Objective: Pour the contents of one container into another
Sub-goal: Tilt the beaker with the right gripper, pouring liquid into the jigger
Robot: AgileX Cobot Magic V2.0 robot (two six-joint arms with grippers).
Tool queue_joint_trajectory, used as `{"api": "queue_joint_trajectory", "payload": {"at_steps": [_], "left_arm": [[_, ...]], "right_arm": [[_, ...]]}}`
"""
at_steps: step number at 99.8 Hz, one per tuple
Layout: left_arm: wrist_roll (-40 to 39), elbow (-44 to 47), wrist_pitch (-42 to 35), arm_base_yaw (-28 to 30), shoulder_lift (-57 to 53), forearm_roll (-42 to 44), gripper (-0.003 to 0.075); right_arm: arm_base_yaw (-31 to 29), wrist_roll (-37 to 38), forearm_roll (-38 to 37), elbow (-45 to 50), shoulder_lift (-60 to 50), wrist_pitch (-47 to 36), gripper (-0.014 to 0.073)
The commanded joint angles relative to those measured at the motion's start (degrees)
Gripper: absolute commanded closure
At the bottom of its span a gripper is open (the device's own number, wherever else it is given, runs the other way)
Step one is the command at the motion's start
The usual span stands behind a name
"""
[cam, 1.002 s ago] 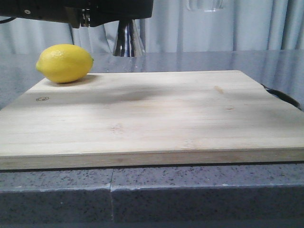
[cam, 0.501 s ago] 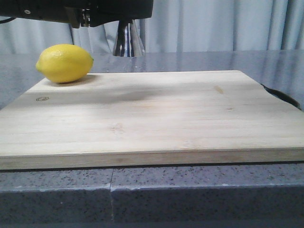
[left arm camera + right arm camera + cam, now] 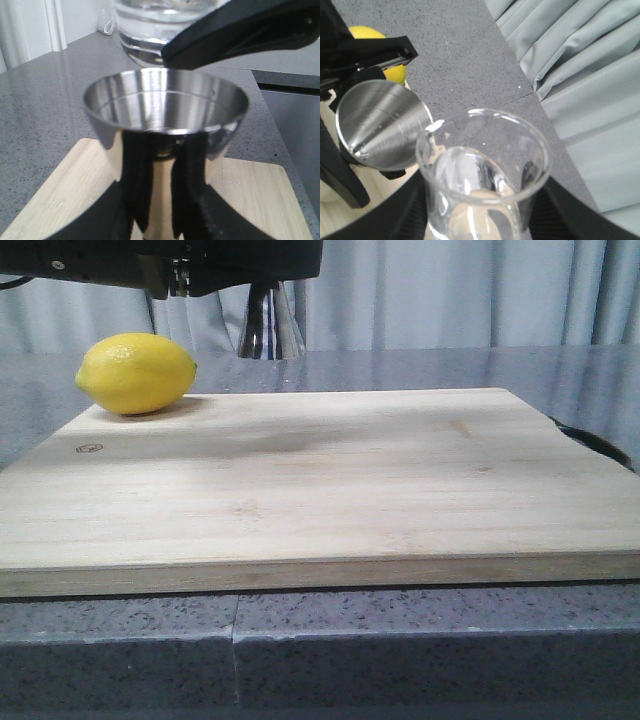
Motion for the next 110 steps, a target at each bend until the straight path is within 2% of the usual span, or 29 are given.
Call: {"api": "queue_joint_trajectory", "payload": {"at_steps": [1, 28, 56, 110], "left_arm": [[-0.46, -1.72, 5.56, -0.44, -2.86, -4.98, 0.0573], [-0.46, -1.72, 5.56, -0.44, -2.86, -4.98, 0.0573], [-0.46, -1.72, 5.56, -0.44, -2.86, -4.98, 0.0573], [-0.46, -1.72, 5.56, -0.44, -2.86, -4.98, 0.0573]], "right_arm": [[0.67, -0.63, -5.16, -2.51, -1.39, -3.50, 0.0318], [2.74, -0.63, -12.80, -2.51, -1.28, -3.50, 0.0318], [2.74, -0.63, -17.50, -2.51, -1.19, -4.16, 0.0318], [2.74, -2.78, -19.07, -2.51, -1.19, -6.26, 0.0318]]}}
